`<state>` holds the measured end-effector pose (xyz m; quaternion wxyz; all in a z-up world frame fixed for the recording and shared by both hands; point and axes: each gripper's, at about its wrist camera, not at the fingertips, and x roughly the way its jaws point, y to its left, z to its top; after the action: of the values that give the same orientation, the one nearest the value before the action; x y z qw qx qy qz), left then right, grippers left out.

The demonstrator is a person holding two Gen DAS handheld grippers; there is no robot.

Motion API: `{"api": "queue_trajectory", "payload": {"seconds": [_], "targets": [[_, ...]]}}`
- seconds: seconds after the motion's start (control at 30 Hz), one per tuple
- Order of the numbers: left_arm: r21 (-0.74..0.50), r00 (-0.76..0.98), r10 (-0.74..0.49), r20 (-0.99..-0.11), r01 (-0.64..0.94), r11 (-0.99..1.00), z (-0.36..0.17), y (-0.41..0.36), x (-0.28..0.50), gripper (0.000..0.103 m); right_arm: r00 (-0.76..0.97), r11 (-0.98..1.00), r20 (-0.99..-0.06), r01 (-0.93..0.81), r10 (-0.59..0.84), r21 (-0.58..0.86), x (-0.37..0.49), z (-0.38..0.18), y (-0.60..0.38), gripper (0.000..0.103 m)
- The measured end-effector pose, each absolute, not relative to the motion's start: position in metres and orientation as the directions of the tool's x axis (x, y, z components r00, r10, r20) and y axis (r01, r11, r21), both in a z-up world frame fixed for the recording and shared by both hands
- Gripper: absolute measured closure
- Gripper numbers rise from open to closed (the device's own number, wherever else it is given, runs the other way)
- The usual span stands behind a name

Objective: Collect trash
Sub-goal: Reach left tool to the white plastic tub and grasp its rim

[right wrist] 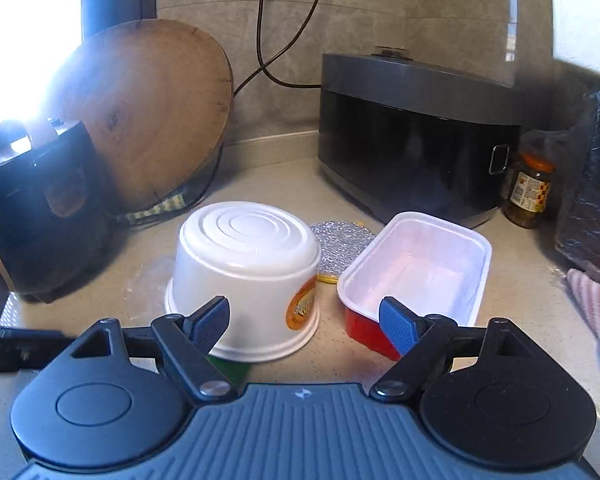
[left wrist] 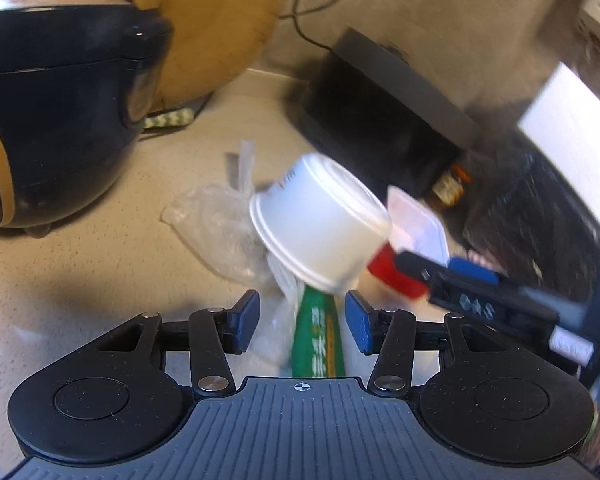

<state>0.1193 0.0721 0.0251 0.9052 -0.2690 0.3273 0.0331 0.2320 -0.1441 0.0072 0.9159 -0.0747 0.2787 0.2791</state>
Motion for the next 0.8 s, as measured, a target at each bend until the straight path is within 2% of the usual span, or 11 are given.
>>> {"api": "queue_trajectory", "payload": {"seconds": [0.23,0.3,0.33,0.37,0.5,0.6,0.7,0.8], "targets": [[-0.676,0.820,-0.187,-0.542,-0.293,0.676,-0.001,0.109,0.160,0.051,0.713,0.866,-0.536,-0.496,0.452,0.071,0.254,0.003,-0.171,0.022],[-0.694,0.817,-0.178,-0.549,-0.327,0.641,-0.009,0.117,0.172,0.051,0.721,0.869,-0.526,-0.488,0.451,0.075,0.264,0.005,-0.170,0.039],[-0.690,0.811,-0.168,-0.560,-0.345,0.637,-0.013,0.119,0.178,0.051,0.721,0.871,-0.534,-0.487,0.442,0.064,0.271,0.006,-0.166,0.056],[-0.685,0.806,-0.158,-0.571,-0.361,0.633,-0.017,0.122,0.183,0.051,0.717,0.873,-0.546,-0.485,0.433,0.054,0.279,0.005,-0.160,0.062],[-0.735,0.807,-0.198,-0.557,-0.367,0.571,-0.035,0.130,0.196,0.051,0.705,0.868,-0.575,-0.497,0.415,0.018,0.303,-0.003,-0.137,0.064],[-0.787,0.812,-0.264,-0.520,-0.336,0.518,-0.041,0.131,0.203,0.052,0.697,0.857,-0.598,-0.515,0.396,-0.033,0.303,-0.012,-0.127,0.071],[-0.833,0.836,-0.346,-0.425,-0.211,0.512,-0.024,0.123,0.204,0.060,0.652,0.826,-0.614,-0.564,0.445,-0.001,0.292,-0.016,-0.132,0.072],[-0.800,0.840,-0.332,-0.429,-0.183,0.571,-0.001,0.113,0.203,0.060,0.669,0.825,-0.603,-0.564,0.435,-0.030,0.278,-0.019,-0.133,0.072]]}}
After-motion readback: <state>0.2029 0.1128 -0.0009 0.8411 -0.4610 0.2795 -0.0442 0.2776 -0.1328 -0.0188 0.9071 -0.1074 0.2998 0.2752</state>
